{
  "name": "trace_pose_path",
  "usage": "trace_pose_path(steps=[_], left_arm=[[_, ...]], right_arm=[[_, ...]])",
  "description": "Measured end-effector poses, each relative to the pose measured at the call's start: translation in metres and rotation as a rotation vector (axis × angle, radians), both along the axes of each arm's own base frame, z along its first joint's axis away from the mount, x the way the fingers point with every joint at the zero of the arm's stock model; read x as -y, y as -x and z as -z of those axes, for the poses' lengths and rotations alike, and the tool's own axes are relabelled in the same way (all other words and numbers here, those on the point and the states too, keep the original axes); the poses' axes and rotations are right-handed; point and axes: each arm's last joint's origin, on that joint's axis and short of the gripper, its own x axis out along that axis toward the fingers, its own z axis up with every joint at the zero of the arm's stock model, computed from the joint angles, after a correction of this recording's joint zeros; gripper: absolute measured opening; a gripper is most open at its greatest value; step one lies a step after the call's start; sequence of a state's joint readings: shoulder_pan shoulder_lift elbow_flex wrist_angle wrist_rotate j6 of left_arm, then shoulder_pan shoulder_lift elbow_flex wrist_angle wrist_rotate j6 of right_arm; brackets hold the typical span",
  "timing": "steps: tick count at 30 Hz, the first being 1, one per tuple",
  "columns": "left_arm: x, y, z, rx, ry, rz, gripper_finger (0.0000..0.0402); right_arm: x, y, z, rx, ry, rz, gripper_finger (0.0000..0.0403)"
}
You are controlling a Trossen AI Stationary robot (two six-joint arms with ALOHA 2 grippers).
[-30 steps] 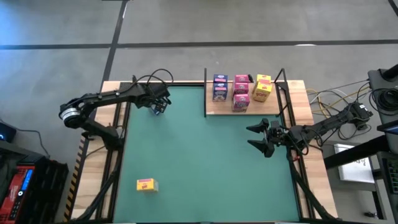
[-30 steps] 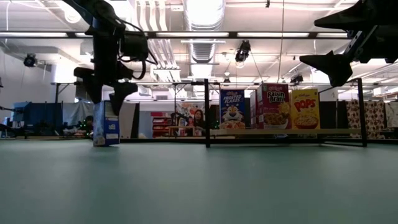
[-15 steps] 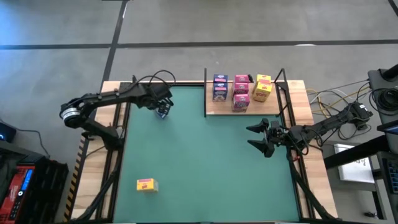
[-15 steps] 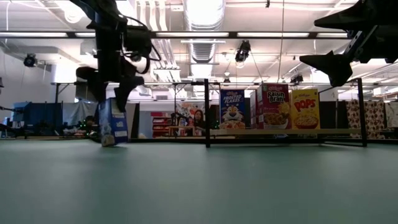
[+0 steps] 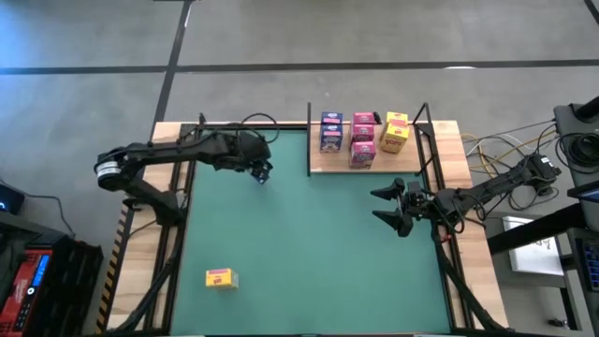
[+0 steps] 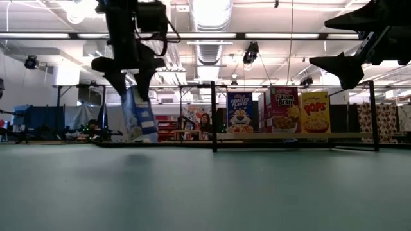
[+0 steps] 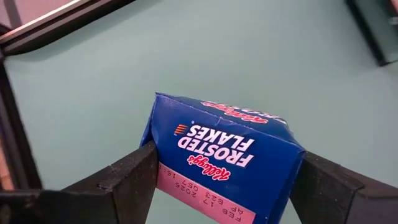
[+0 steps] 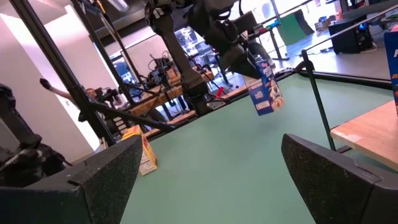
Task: Stack cereal on shelf
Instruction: Move the blue cereal box to the center
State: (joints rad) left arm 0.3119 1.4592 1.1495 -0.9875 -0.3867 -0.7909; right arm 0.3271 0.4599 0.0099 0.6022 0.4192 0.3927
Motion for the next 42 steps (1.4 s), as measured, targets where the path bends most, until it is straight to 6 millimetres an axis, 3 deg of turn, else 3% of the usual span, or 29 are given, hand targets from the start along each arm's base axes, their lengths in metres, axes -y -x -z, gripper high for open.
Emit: trace_pose_path(steps=[13, 21, 42], left_arm=[[0.033, -0.065, 0.001, -0.084, 0.036, 0.010, 0.0287], [0.048, -0.096, 0.006, -0.093, 0.047, -0.031, 0.0287], [0.073, -0.106, 0.007, 0.053, 0.069, -0.212, 0.0287]], right_arm=[[0.000, 0.000, 0.000, 0.001, 0.000, 0.001, 0.0373], [0.000, 0.000, 0.000, 0.000, 0.000, 0.000, 0.0373], [0.000, 0.000, 0.000, 0.001, 0.000, 0.000, 0.0373]])
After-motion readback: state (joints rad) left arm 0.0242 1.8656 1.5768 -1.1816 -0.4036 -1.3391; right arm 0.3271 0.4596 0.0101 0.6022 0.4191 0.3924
